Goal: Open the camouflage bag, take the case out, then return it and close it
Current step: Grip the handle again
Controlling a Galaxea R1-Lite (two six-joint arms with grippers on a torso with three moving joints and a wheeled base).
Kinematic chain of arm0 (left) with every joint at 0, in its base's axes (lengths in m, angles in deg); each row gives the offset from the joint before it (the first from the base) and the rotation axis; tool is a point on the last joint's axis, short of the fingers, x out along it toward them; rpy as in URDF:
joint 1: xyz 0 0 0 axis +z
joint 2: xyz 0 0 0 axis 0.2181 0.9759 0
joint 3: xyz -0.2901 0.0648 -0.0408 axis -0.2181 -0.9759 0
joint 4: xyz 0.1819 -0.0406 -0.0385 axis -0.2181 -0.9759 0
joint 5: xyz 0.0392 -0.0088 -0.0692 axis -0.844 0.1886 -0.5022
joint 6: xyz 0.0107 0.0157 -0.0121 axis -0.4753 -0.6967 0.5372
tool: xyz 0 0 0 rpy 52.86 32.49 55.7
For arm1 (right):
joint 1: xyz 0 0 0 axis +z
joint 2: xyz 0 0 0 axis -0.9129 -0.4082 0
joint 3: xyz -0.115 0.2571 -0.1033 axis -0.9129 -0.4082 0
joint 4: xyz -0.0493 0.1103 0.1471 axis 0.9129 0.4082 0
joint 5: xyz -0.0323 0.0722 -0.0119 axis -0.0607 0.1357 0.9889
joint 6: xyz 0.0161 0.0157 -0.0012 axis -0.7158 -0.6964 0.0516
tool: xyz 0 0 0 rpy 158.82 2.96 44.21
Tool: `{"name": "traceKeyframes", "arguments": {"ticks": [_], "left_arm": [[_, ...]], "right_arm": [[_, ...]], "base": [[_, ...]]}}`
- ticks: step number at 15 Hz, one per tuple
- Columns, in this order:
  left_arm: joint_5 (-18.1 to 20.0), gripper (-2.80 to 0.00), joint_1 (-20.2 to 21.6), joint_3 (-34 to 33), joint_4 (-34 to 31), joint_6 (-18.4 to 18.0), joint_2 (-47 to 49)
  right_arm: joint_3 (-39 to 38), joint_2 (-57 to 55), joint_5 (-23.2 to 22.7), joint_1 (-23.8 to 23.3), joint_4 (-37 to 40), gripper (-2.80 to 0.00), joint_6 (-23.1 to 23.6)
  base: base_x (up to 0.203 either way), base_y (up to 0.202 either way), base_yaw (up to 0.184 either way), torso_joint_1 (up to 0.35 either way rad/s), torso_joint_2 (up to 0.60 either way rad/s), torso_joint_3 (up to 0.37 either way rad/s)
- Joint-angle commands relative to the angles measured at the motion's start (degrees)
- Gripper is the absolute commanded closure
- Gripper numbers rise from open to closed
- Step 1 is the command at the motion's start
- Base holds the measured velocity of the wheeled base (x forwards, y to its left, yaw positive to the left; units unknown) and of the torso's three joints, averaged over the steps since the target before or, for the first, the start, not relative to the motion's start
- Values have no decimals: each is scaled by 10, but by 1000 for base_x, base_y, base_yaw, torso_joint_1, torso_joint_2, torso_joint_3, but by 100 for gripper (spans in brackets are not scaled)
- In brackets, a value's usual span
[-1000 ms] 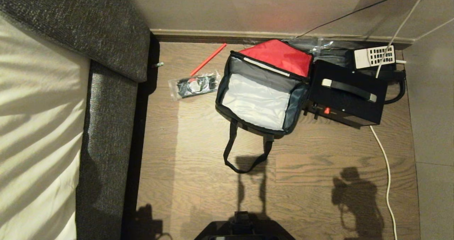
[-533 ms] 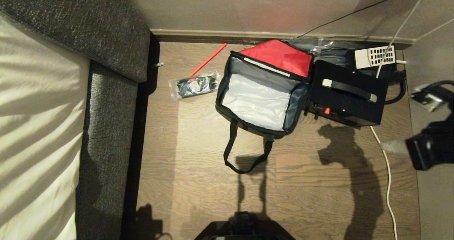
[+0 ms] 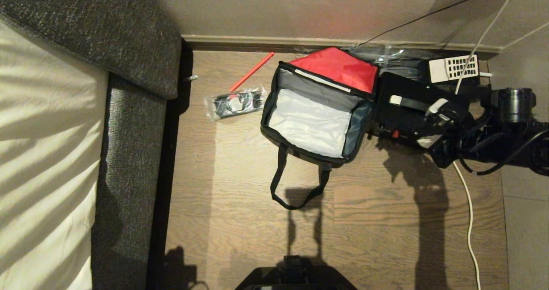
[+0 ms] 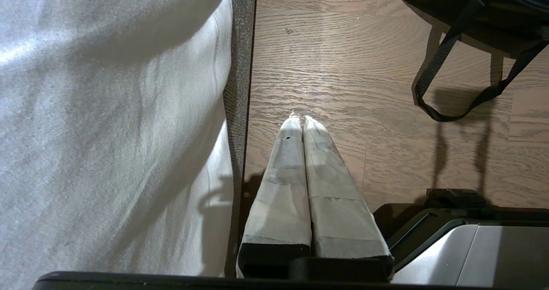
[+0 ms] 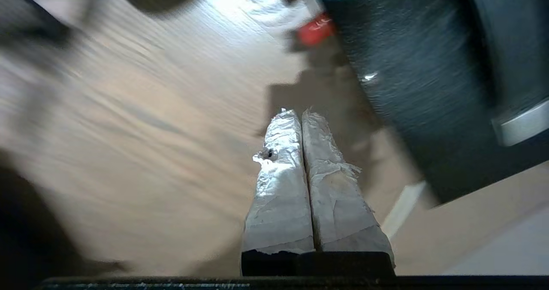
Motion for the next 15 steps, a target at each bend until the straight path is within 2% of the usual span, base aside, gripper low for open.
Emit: {"name": "traceKeyframes", "arguments": {"ticks": [1,3,5,8,11,12,13,14,15], "left_arm": [[0,0,0,-1,0,0,0],[0,0,0,-1,0,0,0],[0,0,0,-1,0,0,0],[0,0,0,-1,0,0,0],[0,0,0,-1,0,0,0],[0,0,0,-1,0,0,0],[0,0,0,-1,0,0,0],[0,0,0,-1,0,0,0],[0,0,0,-1,0,0,0]], "right_arm": [[-4,-1,-2,-15,-6,0,92],[-39,26,1,-17,-3,0,110],[-27,39,1,-19,18,0,161],[-14,15,5,-19,1,0,173],[-2,-19,77,-20,-26,0,181],[-4,-20,81,-20,-24,0,182],[-11,-19,87,-20,-23,-128,190],[-14,-18,90,-20,-20,-280,196],[-11,-18,92,-16,-13,-280,184]], "base": [[0,0,0,0,0,0],[0,0,0,0,0,0],[0,0,0,0,0,0],[0,0,0,0,0,0],[0,0,0,0,0,0],[0,0,0,0,0,0],[0,0,0,0,0,0],[0,0,0,0,0,0],[0,0,0,0,0,0]]}}
